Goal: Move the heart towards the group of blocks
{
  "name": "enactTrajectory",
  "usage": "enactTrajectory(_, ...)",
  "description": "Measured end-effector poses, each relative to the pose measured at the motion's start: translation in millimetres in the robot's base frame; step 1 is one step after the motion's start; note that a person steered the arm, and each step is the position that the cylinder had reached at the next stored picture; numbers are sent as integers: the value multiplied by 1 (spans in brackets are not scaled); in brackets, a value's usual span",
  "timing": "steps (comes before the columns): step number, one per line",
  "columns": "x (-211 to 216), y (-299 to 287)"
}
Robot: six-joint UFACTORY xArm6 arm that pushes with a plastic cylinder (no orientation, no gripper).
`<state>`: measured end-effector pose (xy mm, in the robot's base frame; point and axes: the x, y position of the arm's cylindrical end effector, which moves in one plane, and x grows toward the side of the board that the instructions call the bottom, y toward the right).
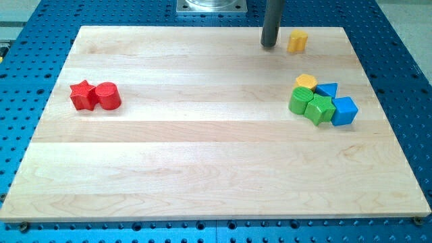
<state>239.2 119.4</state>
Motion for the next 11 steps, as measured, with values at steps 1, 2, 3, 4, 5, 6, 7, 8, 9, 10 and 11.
enactTrajectory(1, -13, 0)
enactTrajectory(2, -14, 5)
enactTrajectory(3, -14, 13)
enactTrajectory(4, -14, 36)
enactTrajectory(5, 0, 53)
enactTrajectory(6, 41, 48)
enactTrajectory(7, 37, 47)
enactTrajectory(8, 4, 55)
enactTrajectory(9, 38, 69)
enactTrajectory(10, 81, 54)
enactTrajectory(11, 61, 63)
